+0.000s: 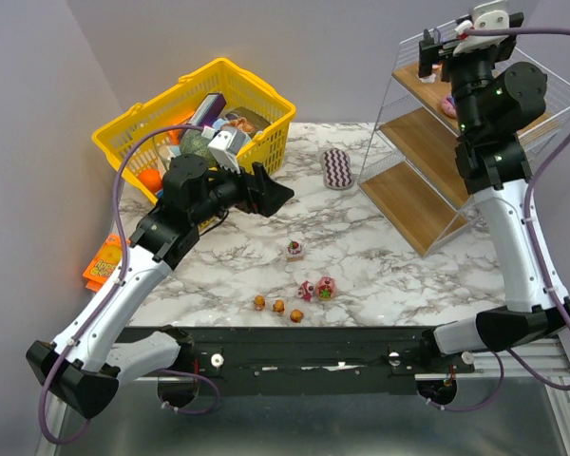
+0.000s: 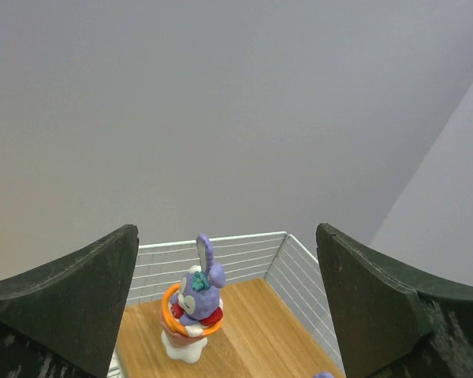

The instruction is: Place and organize the plastic toys onto the shelf

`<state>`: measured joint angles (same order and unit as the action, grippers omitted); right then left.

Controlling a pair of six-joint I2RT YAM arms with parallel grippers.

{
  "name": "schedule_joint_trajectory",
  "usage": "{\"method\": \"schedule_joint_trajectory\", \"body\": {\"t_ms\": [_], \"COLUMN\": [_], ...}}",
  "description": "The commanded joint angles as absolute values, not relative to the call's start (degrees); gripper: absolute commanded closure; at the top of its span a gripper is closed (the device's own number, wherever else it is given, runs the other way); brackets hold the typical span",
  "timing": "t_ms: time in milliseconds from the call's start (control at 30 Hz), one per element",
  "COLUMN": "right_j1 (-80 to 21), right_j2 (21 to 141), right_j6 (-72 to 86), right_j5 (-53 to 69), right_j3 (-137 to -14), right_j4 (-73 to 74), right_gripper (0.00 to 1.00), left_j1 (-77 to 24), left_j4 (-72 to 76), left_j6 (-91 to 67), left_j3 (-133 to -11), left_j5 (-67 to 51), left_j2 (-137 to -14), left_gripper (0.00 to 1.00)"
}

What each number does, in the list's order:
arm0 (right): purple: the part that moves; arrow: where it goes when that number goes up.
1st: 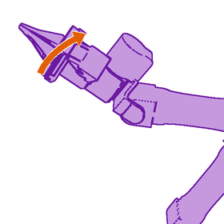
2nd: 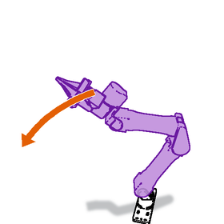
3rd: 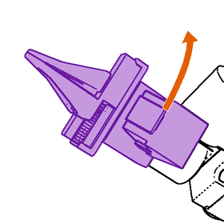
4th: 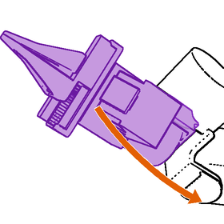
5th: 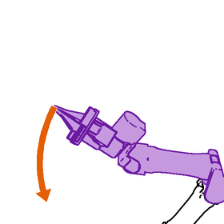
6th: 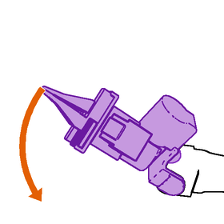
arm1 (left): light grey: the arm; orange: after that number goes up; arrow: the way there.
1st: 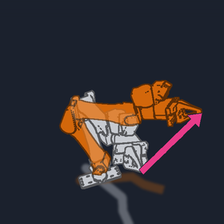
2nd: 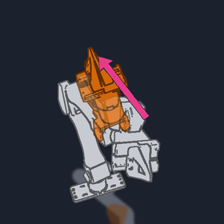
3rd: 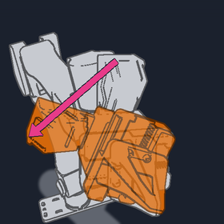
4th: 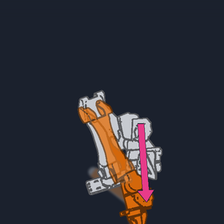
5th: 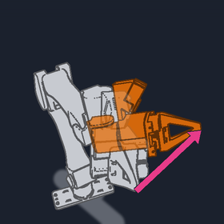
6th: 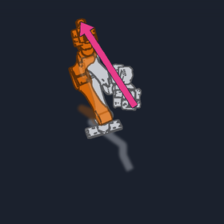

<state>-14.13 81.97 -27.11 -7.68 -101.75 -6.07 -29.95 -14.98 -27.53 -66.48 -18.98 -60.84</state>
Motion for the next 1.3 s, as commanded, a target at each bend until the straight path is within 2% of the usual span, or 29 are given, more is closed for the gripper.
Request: {"method": "schedule_joint_trajectory", "body": {"t_ms": [0, 167, 300, 500, 567, 733, 933, 1100, 1267], "right_j1": [-13.80, -13.89, -13.89, -14.06, -15.20, -24.58, -37.67, -44.02, -49.39], "right_j2": [78.23, 72.52, 65.32, 56.26, 53.28, 48.78, 51.76, 55.98, 57.22], "right_j6": [-18.92, -10.65, -3.71, -0.18, 1.57, 1.84, 4.13, 7.72, 11.51], "right_j5": [-0.55, 8.68, 21.40, 40.56, 42.01, 34.73, 22.52, 8.92, 0.36], "right_j3": [-108.19, -105.39, -98.80, -86.68, -79.85, -64.79, -53.10, -48.70, -42.30], "right_j4": [11.40, 21.60, 23.38, 25.84, 24.97, 20.57, 14.16, 12.22, 8.45], "right_gripper": [0.00, 0.00, 0.00, 0.01, 0.01, 0.00, 0.01, 0.10, 0.14], "left_j1": [-29.53, -29.53, -29.53, -29.44, -29.44, -29.44, -29.44, -29.44, -29.44], "left_j4": [-13.62, -12.66, -12.92, -12.75, -12.66, -14.06, -15.64, -16.52, -16.44], "left_j6": [-26.81, -26.46, -26.19, -25.84, -25.93, -26.02, -26.54, -26.89, -27.60], "left_j3": [-64.95, -62.76, -61.88, -59.86, -58.71, -56.87, -55.55, -54.67, -52.56], "left_j5": [-19.69, -18.37, -17.93, -16.27, -15.47, -13.19, -11.43, -9.85, -9.49], "left_j2": [-58.54, -57.13, -56.95, -56.25, -55.90, -56.51, -57.30, -57.22, -56.95], "left_gripper": [0.01, 0.01, 0.01, 0.01, 0.01, 0.01, 0.01, 0.01, 0.01]}}
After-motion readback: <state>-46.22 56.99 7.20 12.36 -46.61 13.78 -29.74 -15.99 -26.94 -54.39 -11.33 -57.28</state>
